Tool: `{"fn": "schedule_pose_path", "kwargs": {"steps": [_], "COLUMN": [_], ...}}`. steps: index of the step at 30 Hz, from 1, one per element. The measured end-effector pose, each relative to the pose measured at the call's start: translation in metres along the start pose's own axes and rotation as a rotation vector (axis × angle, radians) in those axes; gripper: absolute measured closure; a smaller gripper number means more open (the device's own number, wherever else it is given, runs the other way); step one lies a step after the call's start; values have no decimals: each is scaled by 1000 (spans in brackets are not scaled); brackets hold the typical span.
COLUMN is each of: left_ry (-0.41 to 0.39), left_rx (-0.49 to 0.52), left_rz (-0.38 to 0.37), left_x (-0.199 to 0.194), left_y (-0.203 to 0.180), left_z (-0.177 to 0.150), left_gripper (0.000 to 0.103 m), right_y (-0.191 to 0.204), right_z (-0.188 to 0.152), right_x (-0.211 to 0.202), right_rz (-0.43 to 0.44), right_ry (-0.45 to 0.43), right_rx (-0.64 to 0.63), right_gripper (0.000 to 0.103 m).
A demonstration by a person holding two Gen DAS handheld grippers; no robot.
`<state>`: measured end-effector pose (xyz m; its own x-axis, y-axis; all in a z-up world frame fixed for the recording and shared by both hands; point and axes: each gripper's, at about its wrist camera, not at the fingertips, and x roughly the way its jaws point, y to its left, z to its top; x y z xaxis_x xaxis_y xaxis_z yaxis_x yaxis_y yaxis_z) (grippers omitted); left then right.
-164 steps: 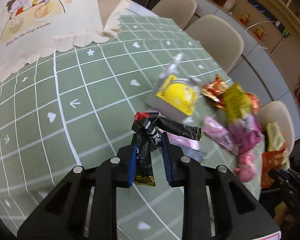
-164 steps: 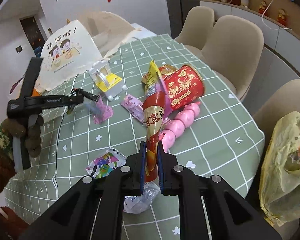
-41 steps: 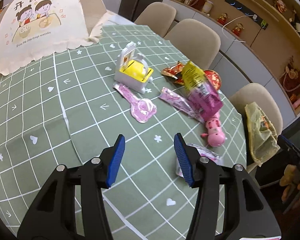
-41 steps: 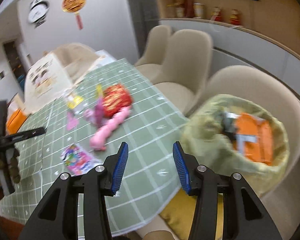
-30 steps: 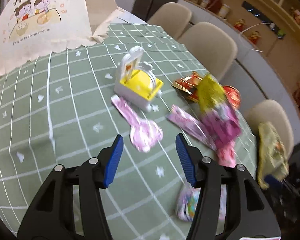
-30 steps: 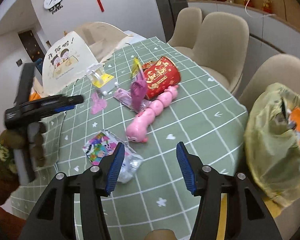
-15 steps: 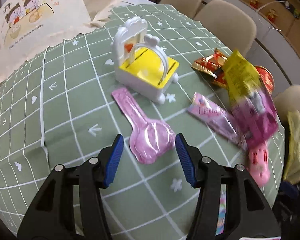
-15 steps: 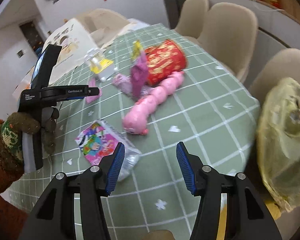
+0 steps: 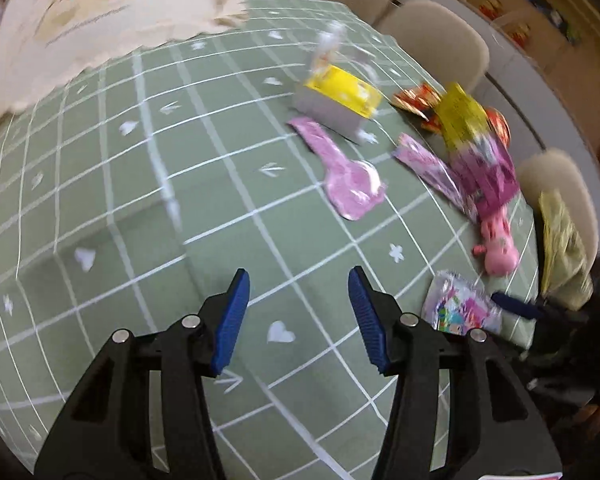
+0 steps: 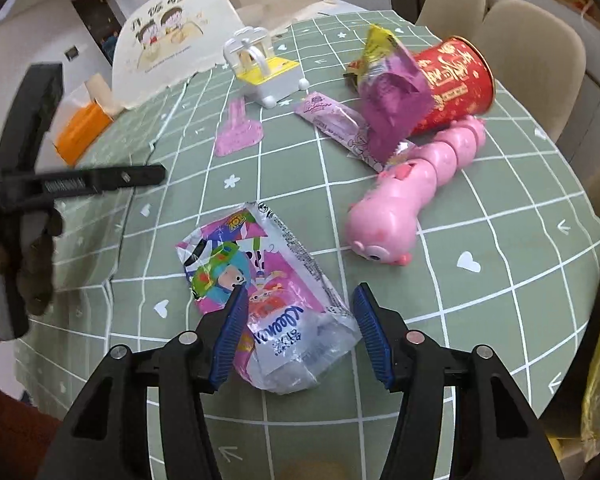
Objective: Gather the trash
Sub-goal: 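Grasp the pink-white snack bag with the right tool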
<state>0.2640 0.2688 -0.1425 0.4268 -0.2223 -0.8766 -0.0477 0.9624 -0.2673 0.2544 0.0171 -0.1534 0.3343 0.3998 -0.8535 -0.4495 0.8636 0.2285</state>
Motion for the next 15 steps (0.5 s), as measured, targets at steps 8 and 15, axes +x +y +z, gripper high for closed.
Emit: {"fn": "schedule_pose_path", "kwargs": {"steps": [8,15], "left_ry": [-29,-23], "left_rx": [-139,-136], "left_rz": [-70,-86], "left_x": [-7,-3], "left_y": [12,9], "left_z": [5,2], "left_gripper": [54,54], "right_y": [21,11], "right_z": [-7,-15], "right_x": [4,-8], "right_rz": [-119,-106], "right_ry": [13,-3], "right_rx": [-149,-113], "right_gripper": [54,91]}}
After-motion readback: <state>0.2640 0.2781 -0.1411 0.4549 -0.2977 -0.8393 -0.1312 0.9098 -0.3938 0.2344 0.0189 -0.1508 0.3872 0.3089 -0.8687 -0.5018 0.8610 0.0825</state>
